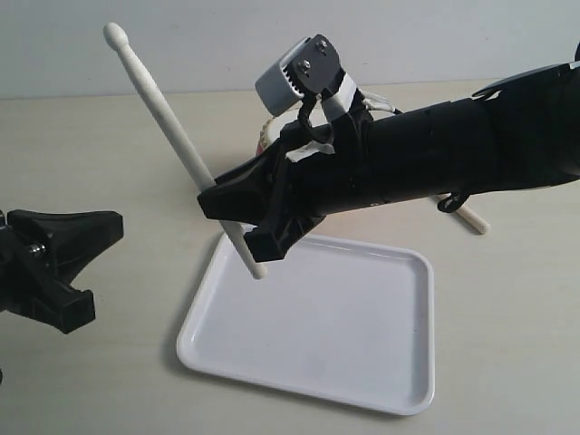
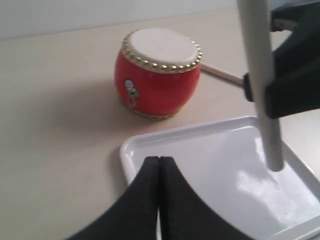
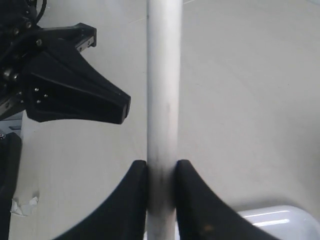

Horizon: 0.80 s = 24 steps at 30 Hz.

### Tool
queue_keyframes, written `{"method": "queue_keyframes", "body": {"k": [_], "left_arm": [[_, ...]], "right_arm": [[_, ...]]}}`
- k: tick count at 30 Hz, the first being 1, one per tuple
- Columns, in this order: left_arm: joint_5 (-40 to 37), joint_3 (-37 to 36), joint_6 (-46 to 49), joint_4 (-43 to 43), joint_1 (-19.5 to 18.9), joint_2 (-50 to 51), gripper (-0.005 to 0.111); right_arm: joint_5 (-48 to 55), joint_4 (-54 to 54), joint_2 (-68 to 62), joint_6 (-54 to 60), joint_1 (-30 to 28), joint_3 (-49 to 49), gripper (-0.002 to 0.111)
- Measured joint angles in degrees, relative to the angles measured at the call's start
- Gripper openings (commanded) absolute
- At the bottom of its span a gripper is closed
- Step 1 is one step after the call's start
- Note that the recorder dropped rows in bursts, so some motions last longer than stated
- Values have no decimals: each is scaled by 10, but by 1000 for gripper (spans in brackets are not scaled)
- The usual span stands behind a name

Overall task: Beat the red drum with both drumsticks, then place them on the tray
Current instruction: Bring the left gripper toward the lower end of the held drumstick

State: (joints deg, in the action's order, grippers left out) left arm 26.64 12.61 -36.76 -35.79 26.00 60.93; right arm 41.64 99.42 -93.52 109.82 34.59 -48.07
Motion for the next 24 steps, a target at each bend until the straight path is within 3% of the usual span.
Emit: {"method": "queue_keyframes", "body": {"k": [4, 6, 9, 10, 15, 17, 19, 21, 24], "left_arm": [[56, 2, -50, -57, -15, 9, 0], [115, 2, -95, -110, -45, 11, 0], [243, 2, -163, -223, -127, 11, 0], [256, 2, -173, -239, -142, 11, 0], [322, 2, -227, -307, -293, 11, 0], [317, 3, -230, -308, -341, 11, 0], [233, 9, -188, -296, -365, 11, 0], [127, 10, -115, -250, -372, 14, 0], [88, 10, -26, -214, -373, 31, 0]], "right_arm": [[0, 0, 0, 0, 0, 0, 0], [0, 0, 0, 0, 0, 0, 0], [-1, 0, 0, 0, 0, 0, 0], [-3, 0, 0, 0, 0, 0, 0], [-22, 0, 0, 0, 0, 0, 0], [-24, 0, 0, -2, 0, 0, 0], [-25, 0, 0, -5, 0, 0, 0], [-26, 0, 0, -6, 0, 0, 0], [-26, 0, 0, -7, 0, 0, 0]]}}
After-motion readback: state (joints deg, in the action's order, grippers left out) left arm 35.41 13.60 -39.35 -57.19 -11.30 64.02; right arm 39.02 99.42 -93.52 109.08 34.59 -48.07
